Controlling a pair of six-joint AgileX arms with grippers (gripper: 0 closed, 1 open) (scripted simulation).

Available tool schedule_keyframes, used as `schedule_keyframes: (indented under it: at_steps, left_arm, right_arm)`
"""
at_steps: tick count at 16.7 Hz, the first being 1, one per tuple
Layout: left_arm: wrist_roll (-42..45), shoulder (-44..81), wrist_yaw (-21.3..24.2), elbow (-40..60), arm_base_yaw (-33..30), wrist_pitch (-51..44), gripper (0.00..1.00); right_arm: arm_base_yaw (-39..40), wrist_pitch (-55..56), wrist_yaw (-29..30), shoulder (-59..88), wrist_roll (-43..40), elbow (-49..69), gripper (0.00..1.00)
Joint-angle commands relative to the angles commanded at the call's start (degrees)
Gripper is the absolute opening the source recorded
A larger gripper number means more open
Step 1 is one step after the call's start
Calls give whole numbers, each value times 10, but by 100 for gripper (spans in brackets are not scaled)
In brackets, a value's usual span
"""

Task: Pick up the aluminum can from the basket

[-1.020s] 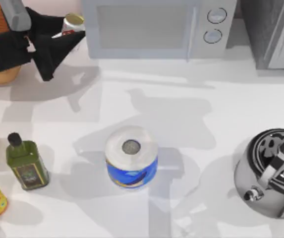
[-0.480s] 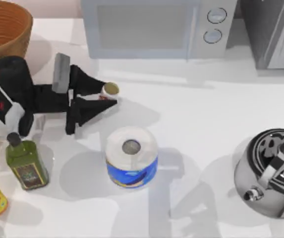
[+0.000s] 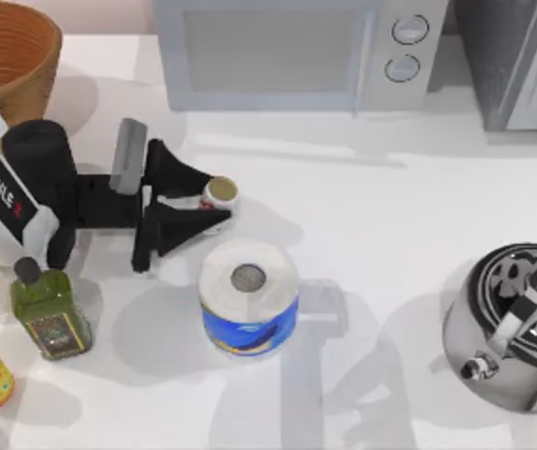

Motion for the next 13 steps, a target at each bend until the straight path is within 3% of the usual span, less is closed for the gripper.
schedule_keyframes:
  at_steps: [13]
  left_arm:
    - [0,0,0,0,0,0,98]
  right_arm:
    - [0,0,0,0,0,0,100]
